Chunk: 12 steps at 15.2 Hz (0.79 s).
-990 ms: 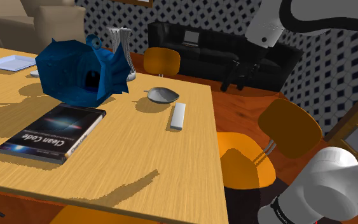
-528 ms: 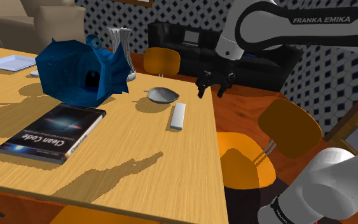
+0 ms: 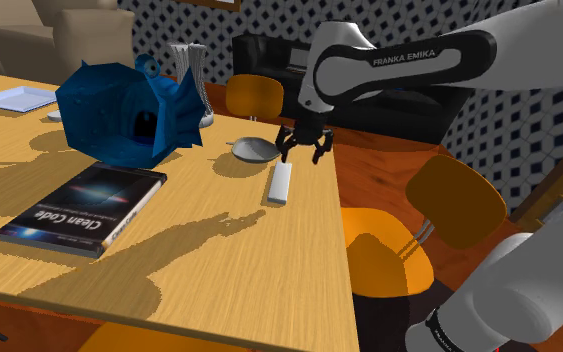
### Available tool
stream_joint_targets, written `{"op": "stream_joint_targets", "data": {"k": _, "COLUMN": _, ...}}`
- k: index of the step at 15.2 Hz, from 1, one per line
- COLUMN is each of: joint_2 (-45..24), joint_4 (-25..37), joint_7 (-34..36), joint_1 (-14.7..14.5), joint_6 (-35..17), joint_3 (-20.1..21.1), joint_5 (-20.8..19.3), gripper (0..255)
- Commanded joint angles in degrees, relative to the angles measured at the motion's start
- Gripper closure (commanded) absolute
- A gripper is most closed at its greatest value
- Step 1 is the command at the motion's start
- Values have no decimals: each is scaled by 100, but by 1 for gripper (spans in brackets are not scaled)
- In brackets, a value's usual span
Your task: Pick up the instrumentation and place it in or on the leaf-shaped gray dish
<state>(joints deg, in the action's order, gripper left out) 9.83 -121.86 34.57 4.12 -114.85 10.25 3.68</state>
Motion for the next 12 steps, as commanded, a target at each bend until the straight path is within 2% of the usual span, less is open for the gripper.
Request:
{"op": "stream_joint_targets", "data": {"k": 1, "joint_2": -430, "joint_4": 167, "joint_7": 330, "joint_1": 34, "joint_6": -189, "joint_3": 47, "joint_5": -95, "gripper": 0}}
{"op": "stream_joint_targets", "data": {"k": 6, "joint_2": -1428, "joint_4": 755, "joint_7": 1011, "joint_1": 55, "joint_6": -420, "joint_3": 56, "joint_5": -337, "gripper": 0}}
{"op": "stream_joint_targets", "data": {"k": 12, "joint_2": -1613, "joint_4": 504, "joint_7": 1039, "joint_1": 40, "joint_6": -854, "joint_3": 52, "joint_5": -377, "gripper": 0}}
